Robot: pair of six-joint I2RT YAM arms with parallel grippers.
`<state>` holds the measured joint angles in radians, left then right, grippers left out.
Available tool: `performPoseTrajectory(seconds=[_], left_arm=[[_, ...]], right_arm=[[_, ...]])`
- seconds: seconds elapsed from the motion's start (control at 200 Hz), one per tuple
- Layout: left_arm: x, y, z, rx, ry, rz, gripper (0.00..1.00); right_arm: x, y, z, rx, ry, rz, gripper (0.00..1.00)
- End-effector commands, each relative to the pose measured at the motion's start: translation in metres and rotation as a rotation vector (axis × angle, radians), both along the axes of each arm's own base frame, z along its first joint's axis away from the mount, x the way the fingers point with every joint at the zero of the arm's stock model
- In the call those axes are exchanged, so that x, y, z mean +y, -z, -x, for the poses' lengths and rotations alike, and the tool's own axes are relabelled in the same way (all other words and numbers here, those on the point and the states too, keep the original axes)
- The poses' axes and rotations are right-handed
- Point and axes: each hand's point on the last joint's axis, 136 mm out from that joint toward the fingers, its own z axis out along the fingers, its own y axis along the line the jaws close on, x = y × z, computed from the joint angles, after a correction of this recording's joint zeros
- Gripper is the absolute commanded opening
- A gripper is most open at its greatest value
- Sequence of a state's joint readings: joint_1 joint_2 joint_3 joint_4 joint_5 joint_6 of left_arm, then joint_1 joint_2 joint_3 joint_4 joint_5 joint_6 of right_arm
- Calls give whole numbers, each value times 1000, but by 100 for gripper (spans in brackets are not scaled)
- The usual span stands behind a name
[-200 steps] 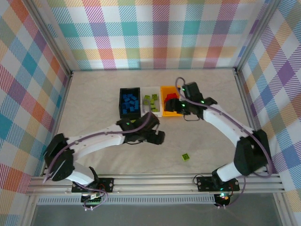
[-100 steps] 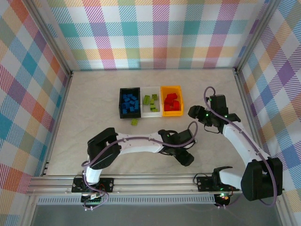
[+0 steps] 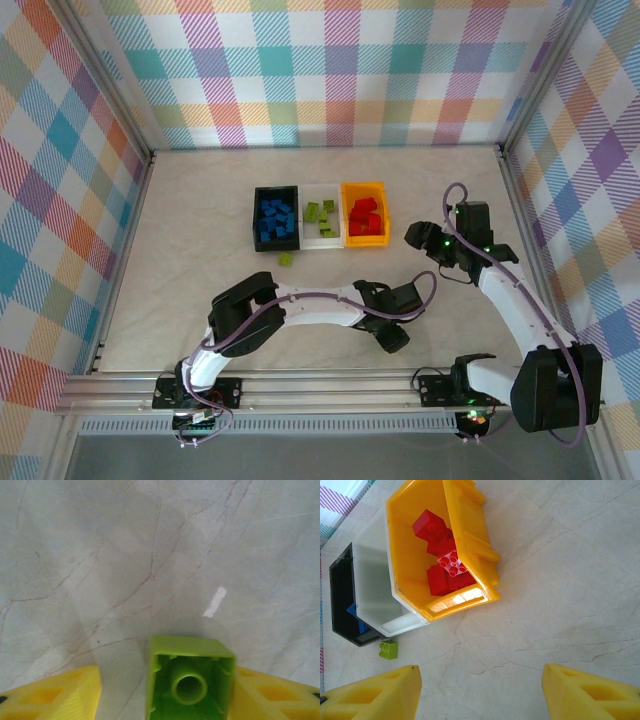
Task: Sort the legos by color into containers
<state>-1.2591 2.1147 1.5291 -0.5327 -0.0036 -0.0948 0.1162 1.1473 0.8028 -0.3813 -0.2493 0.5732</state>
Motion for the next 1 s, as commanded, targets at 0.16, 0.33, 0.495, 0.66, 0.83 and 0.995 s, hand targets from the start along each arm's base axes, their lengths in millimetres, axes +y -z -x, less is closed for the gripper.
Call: performPoseTrajectory(seconds=[0.16, 0.33, 0.495, 0.66, 0.83, 0.995], left_arm=[[-12, -5, 5, -15, 57, 21, 51], [-8, -5, 5, -18, 45, 24, 42], [1, -15, -5, -47, -9, 40, 37], [33, -43, -46, -96, -179, 99, 34], [74, -81, -100, -137, -385, 181, 33], [116, -117, -178, -201, -654, 237, 35]], right_arm=[[-1, -6, -3, -22, 13, -36, 66], [-1, -5, -5, -19, 19, -46, 65], [-1, -6, -8, -20, 21, -54, 65], [1, -7, -9, -19, 14, -64, 65], [6, -7, -12, -23, -7, -85, 65], [10, -2, -12, -15, -25, -105, 65]])
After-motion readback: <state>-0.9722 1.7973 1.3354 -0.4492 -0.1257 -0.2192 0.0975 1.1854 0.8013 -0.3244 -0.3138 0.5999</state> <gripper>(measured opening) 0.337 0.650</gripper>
